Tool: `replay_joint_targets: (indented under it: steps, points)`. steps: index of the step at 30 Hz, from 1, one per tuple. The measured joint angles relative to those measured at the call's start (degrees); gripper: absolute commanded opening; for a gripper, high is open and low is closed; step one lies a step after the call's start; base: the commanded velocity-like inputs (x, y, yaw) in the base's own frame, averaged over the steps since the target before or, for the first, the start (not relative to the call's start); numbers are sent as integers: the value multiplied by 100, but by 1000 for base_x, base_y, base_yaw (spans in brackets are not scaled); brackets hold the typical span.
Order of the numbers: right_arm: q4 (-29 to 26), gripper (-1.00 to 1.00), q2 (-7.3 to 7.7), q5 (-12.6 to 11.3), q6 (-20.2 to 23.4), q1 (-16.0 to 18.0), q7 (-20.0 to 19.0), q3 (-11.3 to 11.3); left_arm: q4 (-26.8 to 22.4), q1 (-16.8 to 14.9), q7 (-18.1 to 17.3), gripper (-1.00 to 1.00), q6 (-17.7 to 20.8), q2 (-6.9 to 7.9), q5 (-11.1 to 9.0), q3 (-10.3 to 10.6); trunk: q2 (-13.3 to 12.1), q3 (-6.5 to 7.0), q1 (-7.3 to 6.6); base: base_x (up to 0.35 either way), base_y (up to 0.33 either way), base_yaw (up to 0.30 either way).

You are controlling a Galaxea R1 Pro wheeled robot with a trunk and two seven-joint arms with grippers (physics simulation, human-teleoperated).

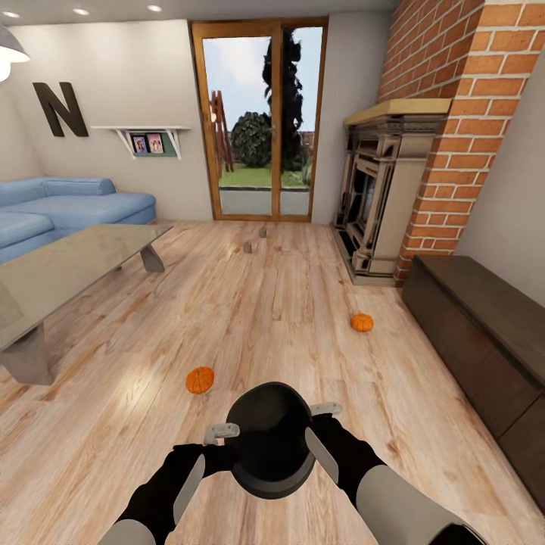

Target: Place each of the two pumpkins and all three candles from the living room inside a cabinet in the living room (use any cabinet), then make sure every cabinet is closed, and position the cauldron so it is next to a table in the living room.

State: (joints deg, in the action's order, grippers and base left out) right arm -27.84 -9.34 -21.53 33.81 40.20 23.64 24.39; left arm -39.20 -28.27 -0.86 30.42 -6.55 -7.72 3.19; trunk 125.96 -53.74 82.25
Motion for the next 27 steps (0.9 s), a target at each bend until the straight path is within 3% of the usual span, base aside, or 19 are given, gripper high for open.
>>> replay_joint_targets:
  steps: [14, 27]
  points:
    - [6, -100, -1, 12, 0, 0, -9, -6, 2, 1, 0, -100, 0, 0, 2, 1, 0, 0, 2, -180, 0, 0]
    - [-20, -100, 2, -7, -3, 0, 6, 2, -19, 0, 1, -100, 0, 0, 5, -2, 0, 0, 0, -11, 0, 0]
